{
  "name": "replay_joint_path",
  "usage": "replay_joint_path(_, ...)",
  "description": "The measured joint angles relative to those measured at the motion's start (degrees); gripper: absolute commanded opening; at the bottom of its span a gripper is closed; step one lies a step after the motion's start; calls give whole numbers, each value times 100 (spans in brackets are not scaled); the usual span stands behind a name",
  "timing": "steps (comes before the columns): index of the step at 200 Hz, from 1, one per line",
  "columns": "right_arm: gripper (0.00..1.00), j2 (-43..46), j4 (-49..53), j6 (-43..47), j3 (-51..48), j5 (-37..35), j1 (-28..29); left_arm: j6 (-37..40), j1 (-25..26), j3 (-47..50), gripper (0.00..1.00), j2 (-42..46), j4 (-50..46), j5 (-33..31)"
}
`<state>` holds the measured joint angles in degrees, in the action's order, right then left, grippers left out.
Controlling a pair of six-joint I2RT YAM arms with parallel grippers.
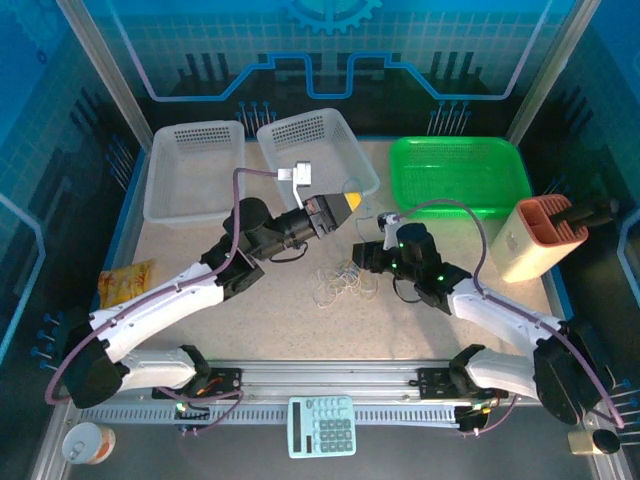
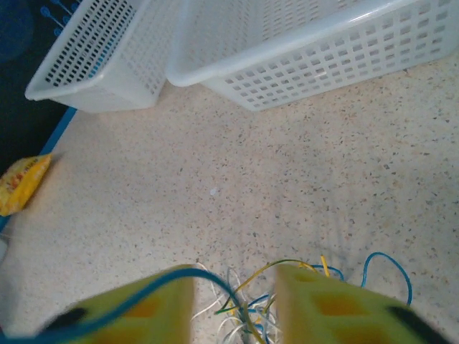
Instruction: Untangle the cables
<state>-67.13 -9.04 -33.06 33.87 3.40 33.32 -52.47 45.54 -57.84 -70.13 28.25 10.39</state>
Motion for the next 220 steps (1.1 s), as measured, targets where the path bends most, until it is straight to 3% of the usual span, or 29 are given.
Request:
replay_joint_path(5,0,-31,-15,-17,0,-2,0,-11,0,-50,0,0,-15,7)
replay_joint_path(94,0,-74,-192,-55,24,70,0,293,-144,-1390,0,170,-579,260)
replay_joint_path(166,0,675,-313,118,680,330,0,289,-205,-629,0,398,-507,295)
replay_joint_path(220,0,494,-407,116,1237,581,0,289,-313,-363,0,474,-503,232)
